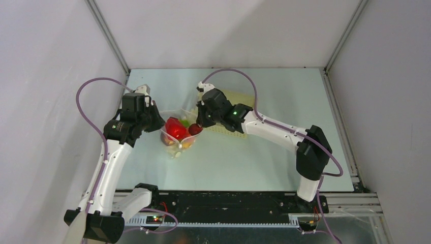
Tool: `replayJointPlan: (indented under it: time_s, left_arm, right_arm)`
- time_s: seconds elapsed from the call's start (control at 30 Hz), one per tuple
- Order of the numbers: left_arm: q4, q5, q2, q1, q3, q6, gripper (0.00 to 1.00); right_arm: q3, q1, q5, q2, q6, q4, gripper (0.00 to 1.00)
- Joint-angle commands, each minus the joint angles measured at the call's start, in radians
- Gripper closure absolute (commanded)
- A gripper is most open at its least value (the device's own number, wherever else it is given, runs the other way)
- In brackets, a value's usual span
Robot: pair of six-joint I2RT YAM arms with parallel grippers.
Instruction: Place the food in the zip-top bag and seal the zipper
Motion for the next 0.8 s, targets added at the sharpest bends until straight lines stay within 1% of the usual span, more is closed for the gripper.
replayJointPlan:
  time_s: [0.0,0.1,0.17,0.27,0.4,0.53,0.63,0.77]
  left_arm:
    - [0.026,0.017,-0.022,0.004,0.008,0.021,1.00]
    - [0.020,0.031,-0.025,0.003,0.030,0.021,1.00]
    - [0.012,0.045,-0.034,0.002,0.049,0.020,1.00]
    - [-0.009,0.052,-0.052,-0.013,0.079,0.005,1.00]
    - [-0.032,0.051,-0.089,-0.059,0.098,-0.023,1.00]
    - [-0.035,0.062,-0.120,-0.115,0.097,-0.060,1.00]
    - [-0.003,0.104,-0.141,-0.137,0.079,-0.096,1.00]
    - [0.016,0.103,-0.152,-0.148,0.056,-0.126,1.00]
  right_arm:
    - [0.145,0.018,0.034,-0.031,0.004,-0.148,1.00]
    - [0.259,0.039,0.080,-0.022,-0.012,-0.305,1.00]
    - [0.318,0.049,0.060,-0.016,-0.009,-0.376,1.00]
    - [0.368,0.071,0.044,-0.008,-0.005,-0.433,1.00]
    - [0.416,0.099,0.037,-0.009,0.006,-0.490,1.00]
    - [0.402,0.129,0.025,-0.047,-0.001,-0.495,1.00]
    - [0.334,0.143,-0.016,-0.106,0.004,-0.450,1.00]
    - [0.227,0.170,-0.016,-0.184,0.029,-0.376,1.00]
